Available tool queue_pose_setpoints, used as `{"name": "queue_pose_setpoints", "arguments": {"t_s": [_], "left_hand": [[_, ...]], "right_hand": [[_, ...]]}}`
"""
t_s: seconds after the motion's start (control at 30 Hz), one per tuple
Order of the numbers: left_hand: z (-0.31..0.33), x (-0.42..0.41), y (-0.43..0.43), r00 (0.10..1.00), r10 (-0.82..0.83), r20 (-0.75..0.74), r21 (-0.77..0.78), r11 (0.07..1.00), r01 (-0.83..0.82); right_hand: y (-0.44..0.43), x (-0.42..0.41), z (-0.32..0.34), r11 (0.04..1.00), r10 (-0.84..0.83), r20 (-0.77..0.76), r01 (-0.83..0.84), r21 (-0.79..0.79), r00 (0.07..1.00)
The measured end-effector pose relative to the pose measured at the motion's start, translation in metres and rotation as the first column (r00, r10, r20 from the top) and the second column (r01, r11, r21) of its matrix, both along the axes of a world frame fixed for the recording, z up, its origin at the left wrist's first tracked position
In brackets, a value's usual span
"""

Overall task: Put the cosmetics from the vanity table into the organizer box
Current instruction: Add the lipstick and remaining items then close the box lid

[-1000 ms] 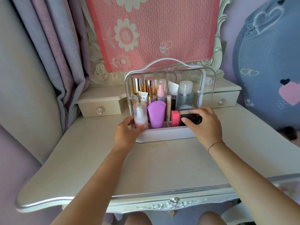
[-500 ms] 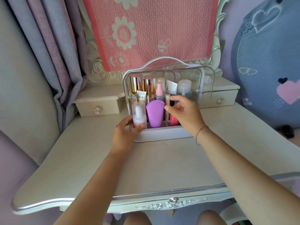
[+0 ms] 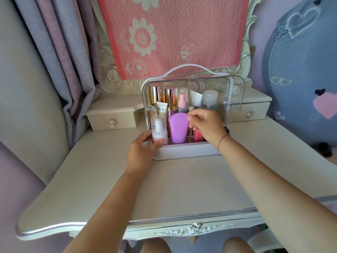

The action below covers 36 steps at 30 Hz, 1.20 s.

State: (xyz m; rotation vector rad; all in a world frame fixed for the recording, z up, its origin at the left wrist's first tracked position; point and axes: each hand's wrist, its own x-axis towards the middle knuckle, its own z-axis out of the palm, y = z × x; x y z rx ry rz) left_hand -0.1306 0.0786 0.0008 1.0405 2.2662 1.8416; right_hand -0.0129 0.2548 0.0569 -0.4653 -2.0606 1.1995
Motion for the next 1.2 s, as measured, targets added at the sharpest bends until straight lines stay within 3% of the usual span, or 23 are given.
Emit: {"name": "queue_pose_setpoints", "arguments": {"t_s": [0.53, 0.7, 0.77, 0.87, 0.93, 1.1, 1.2], "left_hand": [[0.001, 0.002, -0.001, 0.999, 0.027, 0.027, -0.001, 1.0, -0.027], [0.01, 0.004, -0.006, 0.987, 0.097, 0.127, 0.122, 0.986, -0.113], [0.02, 0.004, -0.011, 0.978, 0.113, 0.172, 0.186, 0.972, -0.145], [0.045, 0.001, -0.015, 0.978, 0.054, 0.2, 0.253, 0.962, -0.105], [0.065, 0.0, -0.013, 0.981, 0.034, 0.19, 0.266, 0.96, -0.085], [0.094, 0.007, -0.001, 0.984, -0.08, 0.162, 0.241, 0.97, 0.039], [0.093, 0.018, -0.001, 0.982, -0.112, 0.155, 0.231, 0.97, 0.074]], "right_hand": [[-0.003, 0.013, 0.0, 1.0, -0.01, -0.024, 0.01, 0.003, 1.0], [-0.002, 0.04, 0.008, 0.998, -0.051, -0.133, 0.045, -0.046, 0.99], [0.0, 0.058, 0.011, 0.989, -0.147, -0.227, 0.14, -0.044, 0.963], [0.003, 0.081, 0.02, 0.932, -0.36, -0.438, 0.34, -0.127, 0.824], [0.004, 0.082, 0.034, 0.908, -0.412, -0.49, 0.394, -0.146, 0.768], [0.006, 0.062, 0.057, 0.955, -0.296, -0.399, 0.255, -0.155, 0.868], [0.005, 0.067, 0.051, 0.955, -0.293, -0.387, 0.244, -0.17, 0.874]]}}
